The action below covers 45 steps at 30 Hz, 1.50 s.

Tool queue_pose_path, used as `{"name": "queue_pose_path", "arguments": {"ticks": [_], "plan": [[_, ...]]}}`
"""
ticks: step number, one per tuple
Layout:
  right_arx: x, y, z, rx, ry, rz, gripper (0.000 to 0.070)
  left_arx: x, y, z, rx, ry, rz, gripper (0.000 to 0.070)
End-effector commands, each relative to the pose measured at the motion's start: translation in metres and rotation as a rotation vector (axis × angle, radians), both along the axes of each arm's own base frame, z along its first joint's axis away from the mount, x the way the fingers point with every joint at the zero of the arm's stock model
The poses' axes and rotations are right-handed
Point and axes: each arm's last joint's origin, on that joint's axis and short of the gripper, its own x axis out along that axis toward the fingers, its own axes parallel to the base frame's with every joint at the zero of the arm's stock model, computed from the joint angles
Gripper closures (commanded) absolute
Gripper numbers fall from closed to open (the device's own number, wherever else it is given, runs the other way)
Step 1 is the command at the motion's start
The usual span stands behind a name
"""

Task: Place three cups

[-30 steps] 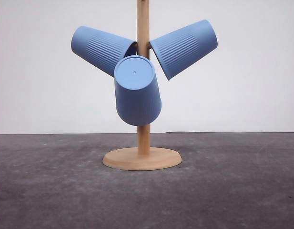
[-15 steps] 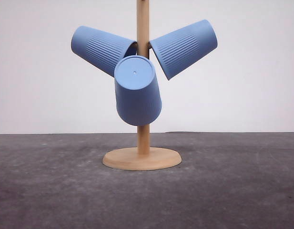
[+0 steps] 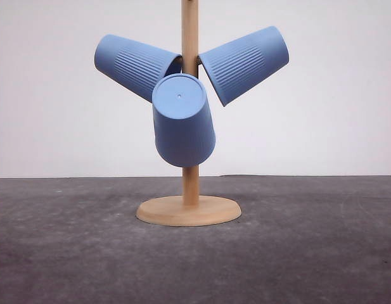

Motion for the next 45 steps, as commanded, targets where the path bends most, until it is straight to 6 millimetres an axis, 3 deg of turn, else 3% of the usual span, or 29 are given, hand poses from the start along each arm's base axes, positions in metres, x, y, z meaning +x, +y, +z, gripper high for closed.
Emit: {"name": "queue_pose_path", "arguments": {"ticks": [1,45], "plan": [[0.0002,0.0002,0.0008,0.015,-0.011,0.001,0.07,0.0005,-0.0001,-0.0051,0.008,0.017,-0.001,0.0676],[0.0002,0.0003,0.0008,0.015,-0.011,0.002,0.07,0.0005,-0.0001,-0.0051,0.008,0.017,-0.001,0.0676]]}}
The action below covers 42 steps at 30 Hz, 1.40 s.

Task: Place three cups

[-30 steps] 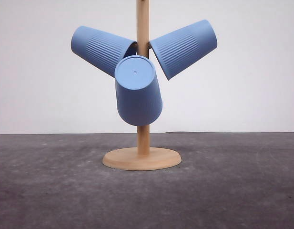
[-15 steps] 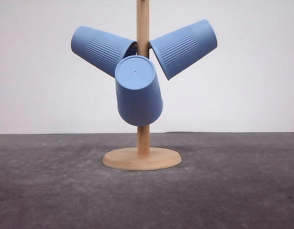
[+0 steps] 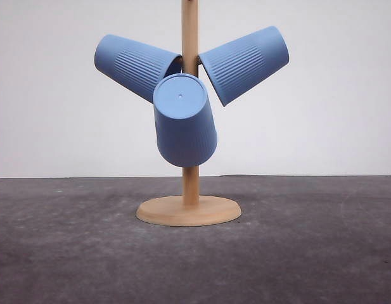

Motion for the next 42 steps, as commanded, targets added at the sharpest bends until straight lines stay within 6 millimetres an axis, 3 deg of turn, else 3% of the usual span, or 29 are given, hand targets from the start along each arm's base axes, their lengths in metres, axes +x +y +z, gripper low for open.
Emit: {"name": "queue_pose_path", "arguments": {"ticks": [1,42], "plan": [[0.0002,0.0002,0.0008,0.015,-0.011,0.001,0.07,0.0005,-0.0001,-0.0051,0.008,0.017,-0.001,0.0676],[0.0002,0.0003,0.0008,0.015,-0.011,0.002,0.07,0.0005,-0.0001,-0.0051,0.008,0.017,-0.001,0.0676]]}}
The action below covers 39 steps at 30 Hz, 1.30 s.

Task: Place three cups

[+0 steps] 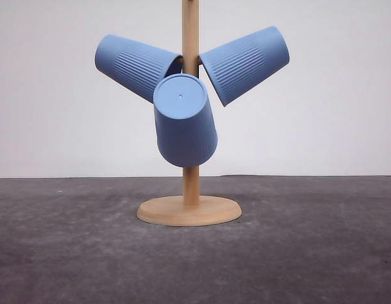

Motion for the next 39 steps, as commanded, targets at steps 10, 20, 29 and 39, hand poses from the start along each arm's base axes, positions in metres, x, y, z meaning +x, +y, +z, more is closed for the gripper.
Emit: {"name": "queue_pose_path", "arguments": {"ticks": [10,20,29,39], "plan": [[0.0002,0.0003,0.0008,0.015,-0.011,0.001,0.07,0.0005,-0.0001,-0.0051,0.008,0.017,-0.001,0.0676],[0.0002,0.0003,0.0008,0.015,-0.011,0.002,0.07,0.0005,-0.0001,-0.0051,0.008,0.017,-0.001,0.0676],[0.0002,0.0003,0.0008,0.015,-0.011,0.002,0.07,0.0005,-0.0001,-0.0051,0.008,0.017,-0.001,0.0676],[0.0002,0.0003,0.0008,0.015,-0.011,0.002,0.07,0.0005,-0.0001,-0.0051,0.008,0.017,-0.001,0.0676]]}}
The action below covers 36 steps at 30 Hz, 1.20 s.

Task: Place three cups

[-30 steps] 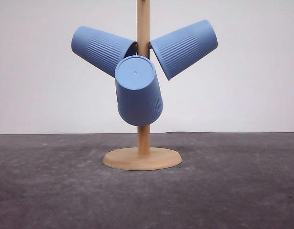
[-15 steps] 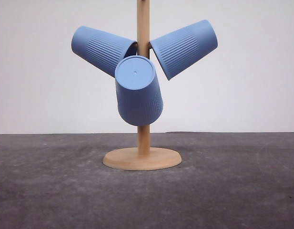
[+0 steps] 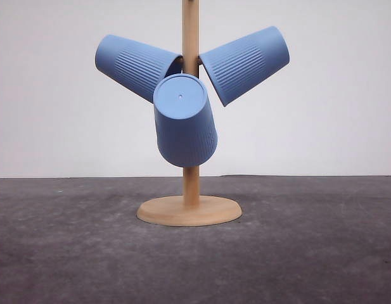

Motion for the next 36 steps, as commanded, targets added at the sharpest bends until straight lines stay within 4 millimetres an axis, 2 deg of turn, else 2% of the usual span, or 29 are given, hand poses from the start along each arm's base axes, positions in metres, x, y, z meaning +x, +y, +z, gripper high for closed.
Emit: {"name": "queue_pose_path", "arguments": {"ticks": [1,36], "plan": [[0.0002,0.0003,0.0007,0.015,-0.01,0.002,0.07,0.0005,-0.0001,-0.0051,0.008,0.017,-0.001,0.0676],[0.0002,0.0003,0.0007,0.015,-0.01,0.002,0.07,0.0005,-0.0001,-0.0051,0.008,0.017,-0.001,0.0676]]}}
